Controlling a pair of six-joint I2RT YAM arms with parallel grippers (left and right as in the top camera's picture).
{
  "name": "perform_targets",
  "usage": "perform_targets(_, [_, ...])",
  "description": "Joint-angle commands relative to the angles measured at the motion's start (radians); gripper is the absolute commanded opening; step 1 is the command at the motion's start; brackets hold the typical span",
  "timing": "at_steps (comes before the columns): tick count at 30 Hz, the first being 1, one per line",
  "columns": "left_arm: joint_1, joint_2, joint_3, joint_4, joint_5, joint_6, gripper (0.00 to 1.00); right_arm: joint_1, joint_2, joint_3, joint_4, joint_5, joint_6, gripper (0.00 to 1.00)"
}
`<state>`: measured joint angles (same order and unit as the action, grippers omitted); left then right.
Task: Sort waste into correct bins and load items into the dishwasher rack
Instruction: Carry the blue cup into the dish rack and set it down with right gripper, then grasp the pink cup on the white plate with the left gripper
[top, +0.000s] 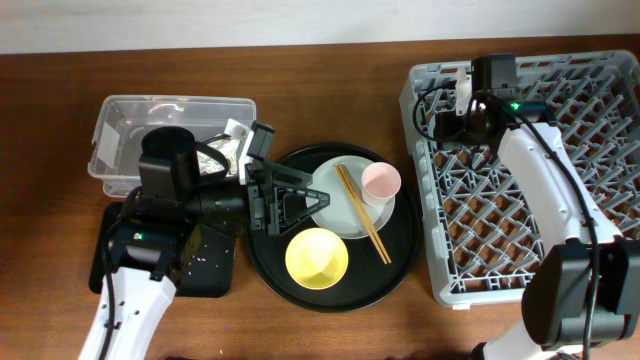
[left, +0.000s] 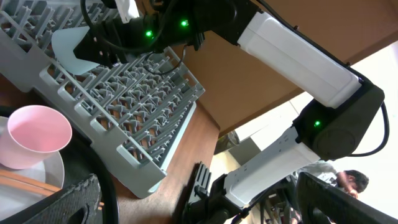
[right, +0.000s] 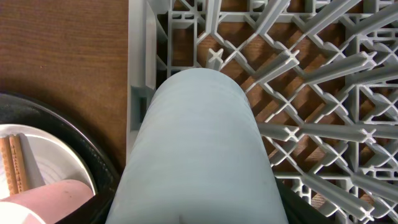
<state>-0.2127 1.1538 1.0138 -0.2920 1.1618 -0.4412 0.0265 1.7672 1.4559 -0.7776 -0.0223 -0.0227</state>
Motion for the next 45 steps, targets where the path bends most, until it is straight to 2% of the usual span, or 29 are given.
perform_targets(1, [0.005,0.001,0.004,0.002,0.000,0.010,0.99,-0.003,0.007,0.018,0.005,0.037,0.000,0.57])
perform_targets(4, [0.005,0.001,0.004,0.002,0.000,0.010,0.99,-0.003,0.007,0.018,0.005,0.039,0.000,0.58])
perform_targets(9, [0.005,0.001,0.004,0.002,0.000,0.010,0.99,-0.003,0.007,0.018,0.004,0.039,0.000,0.72])
perform_targets(13, [0.005,0.001,0.004,0.002,0.000,0.010,0.99,-0.003,0.007,0.018,-0.003,0.039,0.000,0.78])
perform_targets(20, [0.005,0.001,0.004,0.002,0.000,0.010,0.99,-0.003,-0.006,0.021,-0.022,0.038,0.000,0.80])
perform_targets(25, [0.004,0.001,0.004,0.002,0.000,0.010,0.99,-0.002,-0.145,0.091,-0.165,-0.018,0.002,0.82])
perform_targets(26, [0.004,0.001,0.004,0.002,0.000,0.010,0.99,-0.002,-0.190,0.093,-0.204,-0.039,0.004,0.96])
perform_targets(27, [0.005,0.001,0.004,0.002,0.000,0.010,0.99,-0.002,-0.220,0.093,-0.237,-0.039,0.004,0.99])
perform_targets(31, [0.005,0.001,0.004,0.013,-0.001,-0.013,0.99,-0.002,-0.275,0.093,-0.266,-0.037,0.004,0.99])
perform_targets(34, [0.004,0.001,0.004,0.090,-0.042,-0.043,0.99,-0.002,-0.269,0.093,-0.266,-0.037,0.004,0.99])
perform_targets(38, [0.005,0.000,0.004,0.093,-0.059,-0.050,0.99,-0.002,-0.260,0.093,-0.266,-0.037,0.004,0.99])
perform_targets(39, [0.005,0.000,0.004,0.122,-0.087,-0.087,0.99,-0.002,-0.259,0.093,-0.266,-0.037,0.004,0.99])
perform_targets(43, [-0.006,0.005,0.004,-0.068,-0.204,-0.088,0.99,-0.002,-0.256,0.093,-0.266,-0.037,0.004,0.99])
perform_targets(44, [-0.019,0.008,0.003,-0.129,-0.287,-0.089,0.94,-0.002,-0.256,0.093,-0.266,-0.037,0.004,0.99])
perform_targets(45, [-0.035,0.013,0.002,-0.167,-0.375,-0.089,0.73,-0.002,-0.256,0.093,-0.266,-0.037,0.004,0.99])
